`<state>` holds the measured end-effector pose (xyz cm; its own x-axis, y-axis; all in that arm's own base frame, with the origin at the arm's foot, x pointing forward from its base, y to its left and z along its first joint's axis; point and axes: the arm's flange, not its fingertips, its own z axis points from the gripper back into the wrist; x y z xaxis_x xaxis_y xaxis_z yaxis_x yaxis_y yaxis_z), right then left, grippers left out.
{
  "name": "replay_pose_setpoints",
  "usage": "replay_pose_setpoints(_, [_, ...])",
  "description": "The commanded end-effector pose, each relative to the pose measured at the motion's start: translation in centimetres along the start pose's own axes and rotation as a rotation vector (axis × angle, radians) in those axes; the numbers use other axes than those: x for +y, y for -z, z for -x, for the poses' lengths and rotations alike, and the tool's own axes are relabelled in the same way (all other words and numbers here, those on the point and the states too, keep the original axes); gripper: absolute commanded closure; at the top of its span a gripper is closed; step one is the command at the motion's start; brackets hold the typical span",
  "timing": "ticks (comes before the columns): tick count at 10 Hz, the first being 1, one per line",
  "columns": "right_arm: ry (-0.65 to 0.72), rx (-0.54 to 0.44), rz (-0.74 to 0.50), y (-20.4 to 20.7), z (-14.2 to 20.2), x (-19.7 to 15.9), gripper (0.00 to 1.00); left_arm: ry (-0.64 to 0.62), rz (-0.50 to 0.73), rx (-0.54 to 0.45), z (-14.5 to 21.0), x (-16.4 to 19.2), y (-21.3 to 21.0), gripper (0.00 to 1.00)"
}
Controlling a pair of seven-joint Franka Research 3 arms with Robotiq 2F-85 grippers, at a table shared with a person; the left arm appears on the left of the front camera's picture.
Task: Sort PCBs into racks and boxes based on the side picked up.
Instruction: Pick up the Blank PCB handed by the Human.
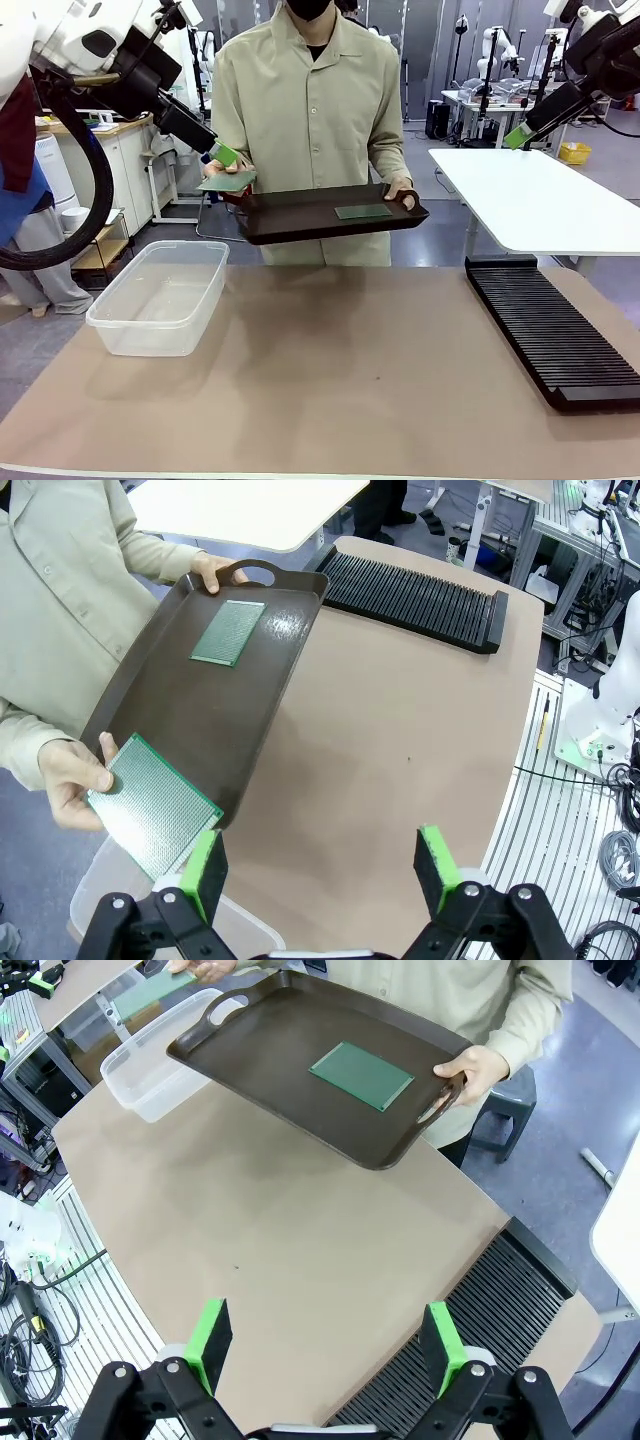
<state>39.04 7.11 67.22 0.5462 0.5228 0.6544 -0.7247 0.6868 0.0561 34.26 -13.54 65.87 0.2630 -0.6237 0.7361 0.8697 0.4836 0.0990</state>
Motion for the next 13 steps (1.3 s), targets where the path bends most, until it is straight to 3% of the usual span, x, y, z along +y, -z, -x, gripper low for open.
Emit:
replay_pose_setpoints(1, [0.0,0.001,-0.003,0.1,0.01,0.04,0.0,-0.001,0.003,-0.001,0.3,-0.01,-0.03,0.0])
replay_pose_setpoints(12, [0.0,0.001,-0.003,0.1,0.01,0.04,0.0,0.0,0.0,0.0,0.0,0.0,0.0,0.0])
replay_pose_setpoints(13, [0.0,0.001,-0.003,0.1,0.01,0.04,0.0,-0.061,0.068,0.04,-0.36,0.03,0.06,0.0])
